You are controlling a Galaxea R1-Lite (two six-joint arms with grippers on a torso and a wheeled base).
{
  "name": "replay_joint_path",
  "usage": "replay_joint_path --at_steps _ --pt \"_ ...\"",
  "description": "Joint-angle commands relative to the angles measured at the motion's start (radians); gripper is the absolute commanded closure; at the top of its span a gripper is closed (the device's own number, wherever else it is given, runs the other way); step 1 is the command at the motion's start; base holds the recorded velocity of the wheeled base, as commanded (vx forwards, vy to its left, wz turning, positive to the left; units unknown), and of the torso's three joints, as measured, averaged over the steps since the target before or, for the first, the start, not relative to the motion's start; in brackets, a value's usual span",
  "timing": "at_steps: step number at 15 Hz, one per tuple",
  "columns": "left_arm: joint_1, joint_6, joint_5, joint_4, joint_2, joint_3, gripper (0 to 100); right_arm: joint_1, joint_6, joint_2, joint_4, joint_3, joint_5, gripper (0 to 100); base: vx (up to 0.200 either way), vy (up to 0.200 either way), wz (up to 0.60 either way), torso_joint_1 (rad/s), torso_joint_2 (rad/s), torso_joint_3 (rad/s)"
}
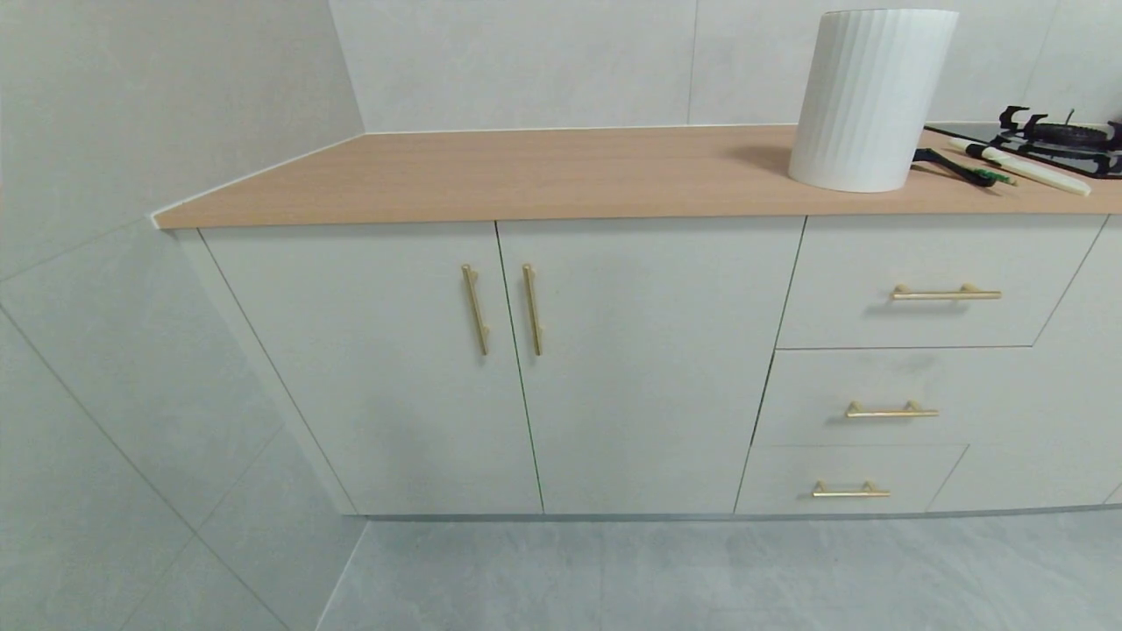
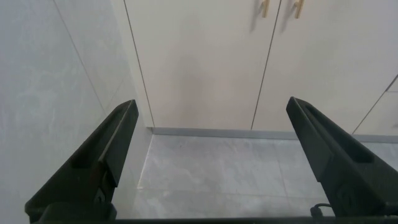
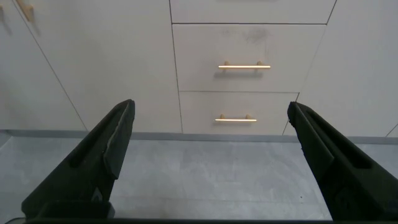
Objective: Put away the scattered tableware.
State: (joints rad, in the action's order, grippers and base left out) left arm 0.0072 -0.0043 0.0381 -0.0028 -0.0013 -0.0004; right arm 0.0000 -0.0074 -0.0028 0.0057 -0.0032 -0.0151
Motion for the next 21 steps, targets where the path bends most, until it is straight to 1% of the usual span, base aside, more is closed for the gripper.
replay_joint_path --at_steps 1,13,20,21 --pt "0.000 -0.002 0.000 0.000 0.001 0.000 0 0.000 0.000 0.003 0.000 0.000 -0.002 0 0.000 -0.200 0.00 0.002 0.00 0.002" --pt "0.000 -0.002 0.000 0.000 0.001 0.000 0 0.000 0.003 0.003 0.000 0.000 0.001 0 0.000 -0.200 0.00 0.006 0.00 0.001" --pt "0.000 -0.002 0.000 0.001 0.001 0.000 0 0.000 0.003 0.003 0.000 0.000 0.003 0 0.000 0.000 0.00 0.000 0.00 0.000" --pt "0.000 -0.003 0.000 0.000 0.001 0.000 0 0.000 0.003 0.003 0.000 0.000 0.003 0 0.200 0.000 0.00 0.007 0.00 0.002"
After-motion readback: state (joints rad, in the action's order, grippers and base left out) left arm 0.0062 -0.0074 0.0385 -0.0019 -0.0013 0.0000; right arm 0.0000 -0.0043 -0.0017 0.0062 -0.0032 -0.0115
